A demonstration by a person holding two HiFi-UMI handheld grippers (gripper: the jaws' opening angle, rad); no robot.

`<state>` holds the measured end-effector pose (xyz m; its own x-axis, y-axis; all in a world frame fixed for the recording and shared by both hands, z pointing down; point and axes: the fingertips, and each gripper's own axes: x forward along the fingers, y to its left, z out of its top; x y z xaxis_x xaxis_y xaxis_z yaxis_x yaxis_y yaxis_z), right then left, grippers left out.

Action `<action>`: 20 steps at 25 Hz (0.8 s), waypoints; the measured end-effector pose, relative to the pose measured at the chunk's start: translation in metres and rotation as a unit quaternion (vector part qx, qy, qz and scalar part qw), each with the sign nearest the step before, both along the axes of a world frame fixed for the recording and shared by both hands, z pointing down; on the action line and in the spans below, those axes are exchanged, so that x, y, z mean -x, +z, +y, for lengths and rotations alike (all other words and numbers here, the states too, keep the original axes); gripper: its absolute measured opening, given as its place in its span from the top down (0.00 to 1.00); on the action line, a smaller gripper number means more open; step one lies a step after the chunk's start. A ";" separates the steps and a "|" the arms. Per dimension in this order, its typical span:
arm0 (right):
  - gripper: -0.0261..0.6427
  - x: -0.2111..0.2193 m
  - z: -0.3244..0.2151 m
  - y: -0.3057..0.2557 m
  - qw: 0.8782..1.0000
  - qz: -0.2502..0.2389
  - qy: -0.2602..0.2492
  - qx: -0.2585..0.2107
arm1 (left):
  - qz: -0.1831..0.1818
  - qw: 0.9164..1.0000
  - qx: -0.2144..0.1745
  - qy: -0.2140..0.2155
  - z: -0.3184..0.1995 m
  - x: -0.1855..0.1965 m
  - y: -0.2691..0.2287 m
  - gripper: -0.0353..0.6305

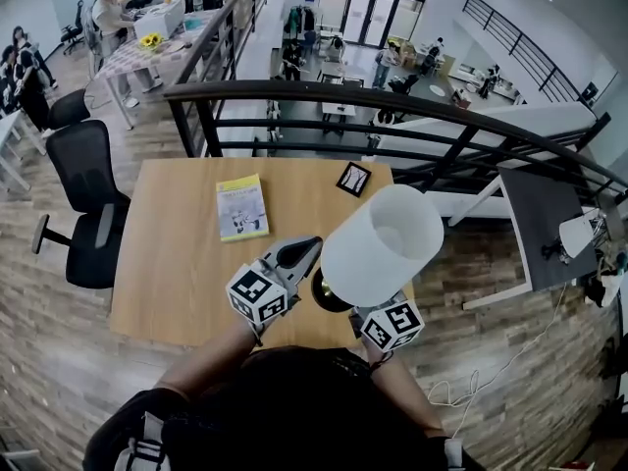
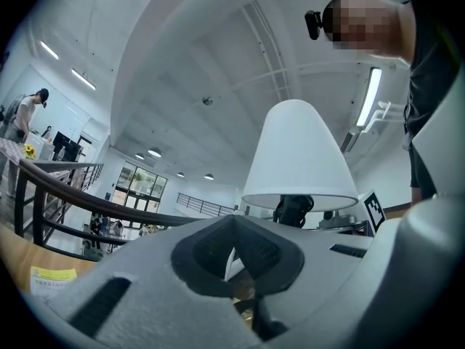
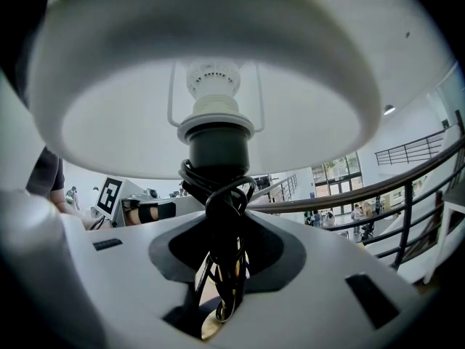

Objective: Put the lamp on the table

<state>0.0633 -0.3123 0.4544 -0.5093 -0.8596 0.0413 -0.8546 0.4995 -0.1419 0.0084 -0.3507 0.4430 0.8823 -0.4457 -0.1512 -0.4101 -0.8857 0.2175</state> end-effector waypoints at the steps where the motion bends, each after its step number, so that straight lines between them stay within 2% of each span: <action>1: 0.79 0.001 -0.002 0.000 1.000 0.001 -0.001 0.001 | 0.000 1.000 0.001 -0.001 -0.002 0.001 0.000 0.94; 20: 0.79 -0.018 -0.058 0.022 0.999 -0.002 -0.025 0.025 | -0.019 0.999 0.024 -0.023 -0.057 -0.012 0.025 0.94</action>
<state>0.0809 -0.3706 0.4763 -0.5509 -0.8306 0.0815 -0.8288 0.5331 -0.1703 0.0204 -0.4077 0.4681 0.8656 -0.4915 -0.0958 -0.4584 -0.8547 0.2434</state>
